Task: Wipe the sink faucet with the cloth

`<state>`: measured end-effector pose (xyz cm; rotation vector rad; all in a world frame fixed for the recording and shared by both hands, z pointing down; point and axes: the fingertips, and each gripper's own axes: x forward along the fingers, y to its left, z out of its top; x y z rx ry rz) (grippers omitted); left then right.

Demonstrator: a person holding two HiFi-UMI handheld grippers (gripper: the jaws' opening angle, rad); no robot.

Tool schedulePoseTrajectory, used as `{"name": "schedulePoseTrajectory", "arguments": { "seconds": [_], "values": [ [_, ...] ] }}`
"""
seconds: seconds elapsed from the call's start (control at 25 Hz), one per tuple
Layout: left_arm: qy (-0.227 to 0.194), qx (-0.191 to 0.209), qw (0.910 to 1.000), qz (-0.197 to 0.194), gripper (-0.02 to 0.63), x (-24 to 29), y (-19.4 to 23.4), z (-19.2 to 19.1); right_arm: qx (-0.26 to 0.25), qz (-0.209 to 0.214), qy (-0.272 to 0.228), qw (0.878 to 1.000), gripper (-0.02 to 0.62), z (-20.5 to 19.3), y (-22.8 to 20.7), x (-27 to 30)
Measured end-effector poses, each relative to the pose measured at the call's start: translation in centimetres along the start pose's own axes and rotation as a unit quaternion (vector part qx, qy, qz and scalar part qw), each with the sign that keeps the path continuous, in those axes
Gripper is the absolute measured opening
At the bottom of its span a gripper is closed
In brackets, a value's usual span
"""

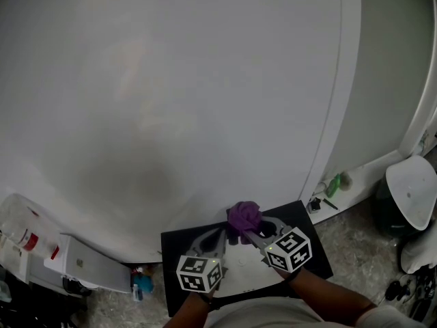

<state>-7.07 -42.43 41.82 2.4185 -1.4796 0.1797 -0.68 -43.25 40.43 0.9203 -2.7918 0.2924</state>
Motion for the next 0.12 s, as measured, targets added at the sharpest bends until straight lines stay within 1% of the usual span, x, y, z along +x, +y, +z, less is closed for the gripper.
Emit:
{"name": "schedulePoseTrajectory", "arguments": {
  "seconds": [0.12],
  "values": [
    [0.001,0.002,1.0000,-0.001,0.008,0.16,-0.13,0.02,0.000,0.001,-0.001,1.000,0.086,0.18,0.04,-0.05]
  ]
}}
